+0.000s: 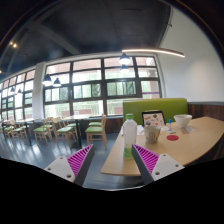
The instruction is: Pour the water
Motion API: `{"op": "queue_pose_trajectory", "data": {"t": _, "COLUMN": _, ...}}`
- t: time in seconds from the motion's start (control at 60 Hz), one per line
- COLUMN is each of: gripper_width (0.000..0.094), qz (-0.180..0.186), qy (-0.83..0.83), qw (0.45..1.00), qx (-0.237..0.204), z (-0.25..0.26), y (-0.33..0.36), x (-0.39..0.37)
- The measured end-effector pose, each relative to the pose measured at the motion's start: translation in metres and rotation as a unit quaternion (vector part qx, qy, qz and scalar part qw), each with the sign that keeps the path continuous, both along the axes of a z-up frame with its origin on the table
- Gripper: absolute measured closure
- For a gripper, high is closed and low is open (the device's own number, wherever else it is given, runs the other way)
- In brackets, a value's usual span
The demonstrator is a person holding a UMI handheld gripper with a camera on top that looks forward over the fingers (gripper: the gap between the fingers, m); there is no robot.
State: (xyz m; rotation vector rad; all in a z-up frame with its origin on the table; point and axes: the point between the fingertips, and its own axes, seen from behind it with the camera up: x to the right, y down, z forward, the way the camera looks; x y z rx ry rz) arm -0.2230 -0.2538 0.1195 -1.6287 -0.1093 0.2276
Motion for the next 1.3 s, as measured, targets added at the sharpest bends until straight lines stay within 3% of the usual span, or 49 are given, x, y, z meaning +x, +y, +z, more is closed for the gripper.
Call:
{"op": "queue_pose_trajectory", "data": {"t": 0.183, "gripper_width": 0.0112, "qz": -0.047, "qy": -0.027, "qw": 0.998, "qx": 0.032, "z": 0.014, "y": 0.060, "x": 0.040}}
{"op": "queue_pose_trajectory", "data": {"t": 0.367, "gripper_width": 0.0111, "qz": -0.065, "qy": -0.028, "qw": 0.997, "qx": 0.024, "z": -0.003, "y": 0.130, "x": 0.056}}
{"op": "queue_pose_trajectory", "data": {"t": 0.533, "gripper_width": 0.0115, "qz": -0.059, "qy": -0.034, "qw": 0.997, "qx": 0.026, "z": -0.007, "y": 0.188, "x": 0.039}}
{"op": "queue_pose_trajectory", "data": {"t": 0.583, "gripper_width": 0.0166, "qz": -0.063, "qy": -0.049, "qw": 0.996, "qx": 0.026, "z": -0.008, "y": 0.201, "x": 0.034}}
{"op": "queue_pose_trajectory", "data": {"t": 0.667, "gripper_width": 0.0417, "qz": -0.087, "qy": -0.078, "qw": 0.993, "qx": 0.014, "z": -0.023, "y": 0.223, "x": 0.044}}
{"op": "queue_pose_trajectory", "data": {"t": 0.717, "gripper_width": 0.0418, "qz": -0.092, "qy": -0.074, "qw": 0.993, "qx": 0.021, "z": -0.024, "y": 0.227, "x": 0.045}}
{"op": "queue_pose_trajectory", "data": {"t": 0.833, "gripper_width": 0.0424, "qz": -0.062, "qy": -0.039, "qw": 0.997, "qx": -0.009, "z": -0.037, "y": 0.235, "x": 0.042}}
{"op": "queue_pose_trajectory", "data": {"t": 0.883, "gripper_width": 0.0468, "qz": -0.060, "qy": -0.028, "qw": 0.997, "qx": -0.032, "z": -0.045, "y": 0.233, "x": 0.043}}
{"op": "queue_pose_trajectory", "data": {"t": 1.05, "gripper_width": 0.0580, "qz": -0.055, "qy": -0.024, "qw": 0.998, "qx": -0.025, "z": -0.042, "y": 0.233, "x": 0.042}}
{"op": "queue_pose_trajectory", "data": {"t": 1.067, "gripper_width": 0.0642, "qz": -0.052, "qy": -0.025, "qw": 0.998, "qx": -0.024, "z": -0.042, "y": 0.233, "x": 0.041}}
{"op": "queue_pose_trajectory", "data": {"t": 1.3, "gripper_width": 0.0663, "qz": -0.046, "qy": 0.095, "qw": 0.994, "qx": -0.010, "z": -0.013, "y": 0.288, "x": 0.045}}
